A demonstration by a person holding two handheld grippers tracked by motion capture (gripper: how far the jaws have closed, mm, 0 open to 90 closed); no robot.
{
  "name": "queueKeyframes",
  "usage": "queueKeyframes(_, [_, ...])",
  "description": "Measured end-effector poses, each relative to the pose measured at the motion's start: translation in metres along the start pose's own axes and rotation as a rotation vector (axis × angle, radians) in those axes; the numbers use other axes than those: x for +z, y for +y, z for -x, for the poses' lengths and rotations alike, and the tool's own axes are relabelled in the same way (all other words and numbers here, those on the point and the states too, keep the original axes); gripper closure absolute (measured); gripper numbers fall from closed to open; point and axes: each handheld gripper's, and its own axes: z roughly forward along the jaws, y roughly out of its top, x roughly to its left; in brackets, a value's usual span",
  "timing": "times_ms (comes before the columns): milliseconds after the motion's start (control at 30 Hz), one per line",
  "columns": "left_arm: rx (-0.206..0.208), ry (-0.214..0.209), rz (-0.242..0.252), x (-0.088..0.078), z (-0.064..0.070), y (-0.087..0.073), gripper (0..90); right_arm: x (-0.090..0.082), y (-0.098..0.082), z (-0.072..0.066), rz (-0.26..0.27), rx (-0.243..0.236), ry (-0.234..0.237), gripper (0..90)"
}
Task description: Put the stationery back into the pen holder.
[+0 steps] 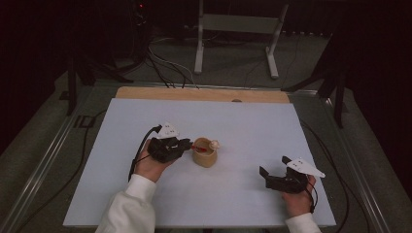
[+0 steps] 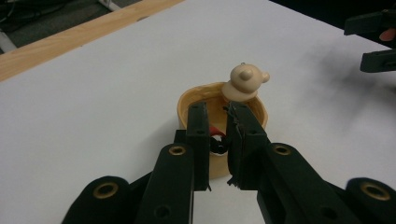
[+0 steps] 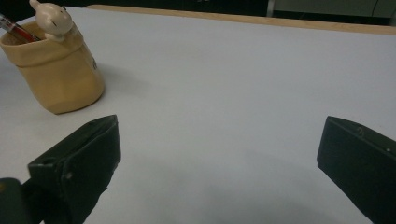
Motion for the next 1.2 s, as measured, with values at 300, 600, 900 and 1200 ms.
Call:
queueKeyframes(300, [-0.030,-0.009,0.032,0.006,-0.001,-0.001,70.1,0.001,0.000,0.001,-0.001,-0.001,0.000,0.1])
queueKeyframes(600, [-0.081,0.058,0.076,0.003,-0.005,-0.004,35.2,0.001,0.000,0.000,-0.001,-0.003,0.001,0.1])
queueKeyframes(900, [-0.097,0.127,0.078,0.002,-0.008,-0.006,15.3,0.001,0.000,0.000,-0.003,-0.003,0.002,0.0])
queueKeyframes(1200, [-0.088,0.139,0.077,0.000,-0.010,-0.006,1.2,0.001,0.000,0.000,-0.001,-0.003,0.002,0.1])
